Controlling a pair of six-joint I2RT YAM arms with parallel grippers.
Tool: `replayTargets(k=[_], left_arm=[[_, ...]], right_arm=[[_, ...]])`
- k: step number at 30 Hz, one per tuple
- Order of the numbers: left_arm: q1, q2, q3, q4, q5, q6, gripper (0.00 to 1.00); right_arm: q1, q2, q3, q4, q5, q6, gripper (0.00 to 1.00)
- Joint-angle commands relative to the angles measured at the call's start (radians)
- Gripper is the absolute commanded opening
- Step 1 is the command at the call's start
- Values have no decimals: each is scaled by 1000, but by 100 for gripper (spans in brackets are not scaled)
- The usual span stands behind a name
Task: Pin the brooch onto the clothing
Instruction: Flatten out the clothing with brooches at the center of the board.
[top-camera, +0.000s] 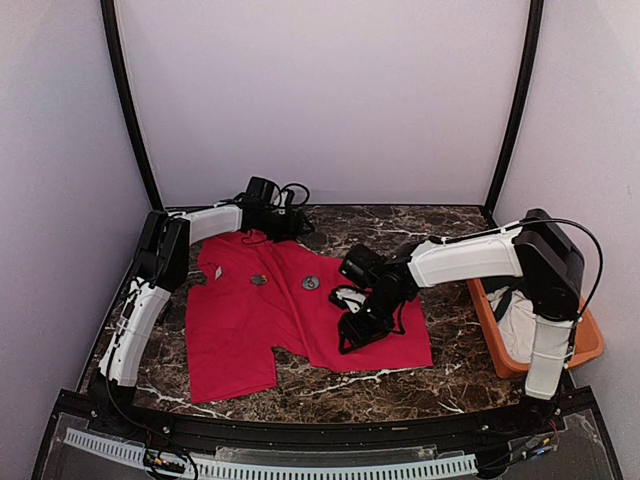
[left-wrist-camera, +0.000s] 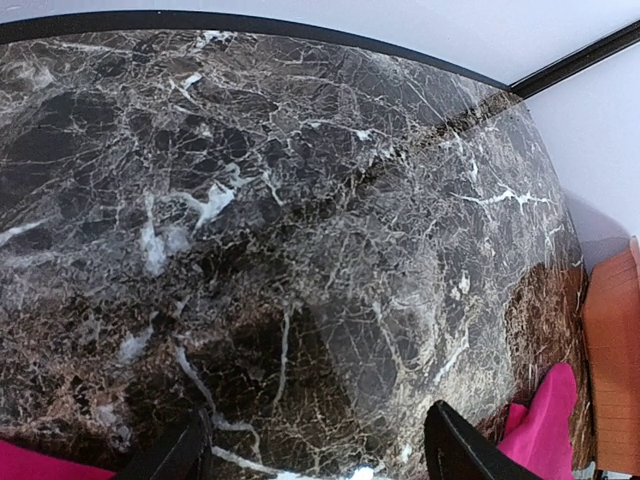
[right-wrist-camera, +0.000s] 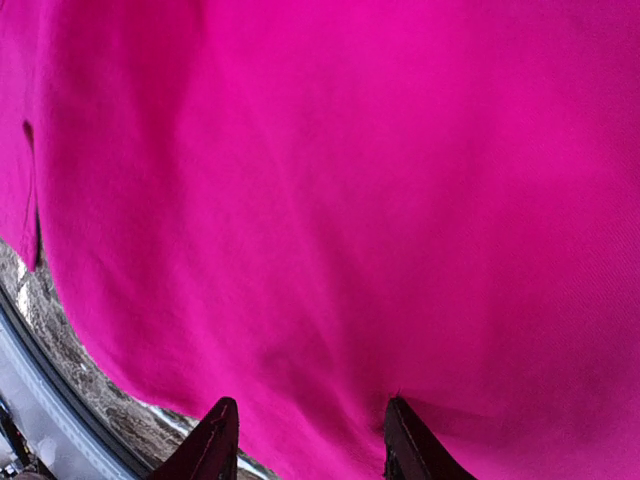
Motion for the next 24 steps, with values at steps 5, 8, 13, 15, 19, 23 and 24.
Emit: replayTargets(k=[5,8,13,15,19,23,24], left_arm=[[-2,29,-60,-76,-28,25,71],[-2,-17,-79,-68,-16,25,72],[0,-122,-122,-37,-6,16,78],[0,-176,-162,-6,0,2,83],[0,-340,-357,158,23,-71,98],[-6,-466,-582,331,33,-135,99],[-8,-489,-651,372,28,-143,99]], right_arm=[[70,-53,-78,-50,-56,66,47],[49,-124,-49,-55,-28,78,49],[-132,-258,-24,-13,10,136,52],[-206,-279,-11,-12,64,152,54],[-294,-232,37,-17,185,173,55],[-329,-129,120,-55,310,200,56],[-336,-102,136,-73,344,213,56]])
